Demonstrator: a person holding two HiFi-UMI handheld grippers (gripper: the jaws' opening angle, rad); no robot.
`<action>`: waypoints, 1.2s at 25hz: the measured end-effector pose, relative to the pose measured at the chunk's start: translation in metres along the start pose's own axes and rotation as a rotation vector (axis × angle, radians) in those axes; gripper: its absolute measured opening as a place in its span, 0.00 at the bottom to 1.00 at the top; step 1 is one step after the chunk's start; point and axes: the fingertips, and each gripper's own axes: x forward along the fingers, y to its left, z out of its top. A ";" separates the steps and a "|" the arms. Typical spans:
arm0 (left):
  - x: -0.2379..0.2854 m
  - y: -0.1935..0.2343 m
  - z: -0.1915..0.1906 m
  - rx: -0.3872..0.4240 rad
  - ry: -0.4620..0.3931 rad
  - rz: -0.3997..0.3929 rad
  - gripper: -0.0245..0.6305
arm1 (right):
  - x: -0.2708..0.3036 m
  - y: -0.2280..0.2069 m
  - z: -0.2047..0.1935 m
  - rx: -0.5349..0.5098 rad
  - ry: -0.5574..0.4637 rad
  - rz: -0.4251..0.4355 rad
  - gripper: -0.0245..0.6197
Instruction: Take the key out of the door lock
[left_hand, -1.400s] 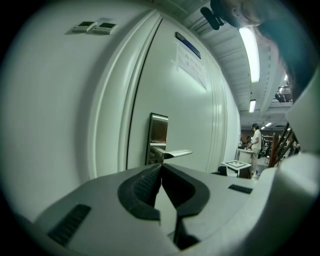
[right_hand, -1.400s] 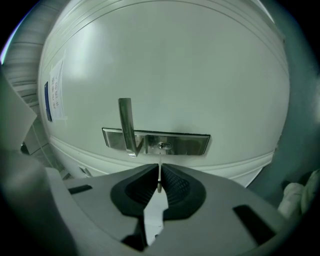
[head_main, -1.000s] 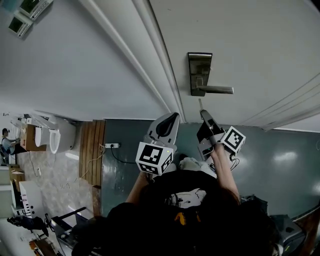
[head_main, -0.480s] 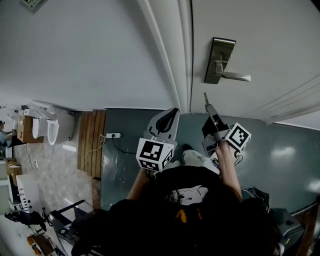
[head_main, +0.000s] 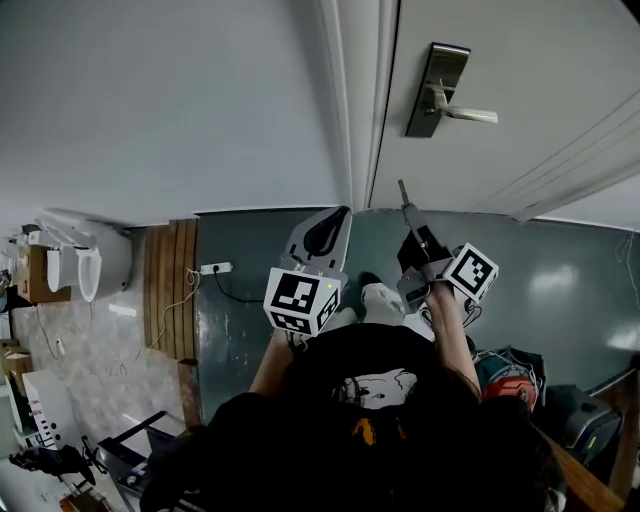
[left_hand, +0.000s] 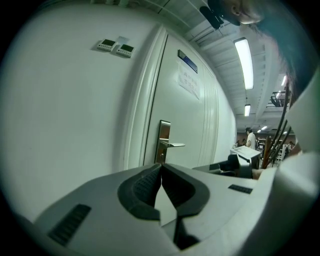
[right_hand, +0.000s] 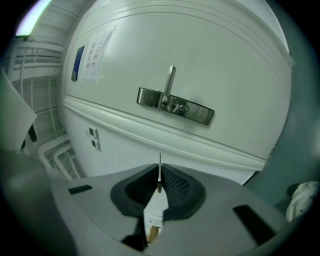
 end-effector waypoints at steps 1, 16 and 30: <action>-0.006 -0.001 -0.002 -0.001 -0.003 -0.007 0.05 | -0.005 0.003 -0.007 -0.015 -0.001 -0.005 0.07; -0.086 -0.035 -0.031 0.008 -0.018 -0.095 0.05 | -0.080 0.027 -0.081 -0.175 -0.013 -0.051 0.07; -0.097 -0.066 -0.047 0.027 0.009 -0.179 0.05 | -0.123 0.027 -0.096 -0.258 -0.053 -0.096 0.07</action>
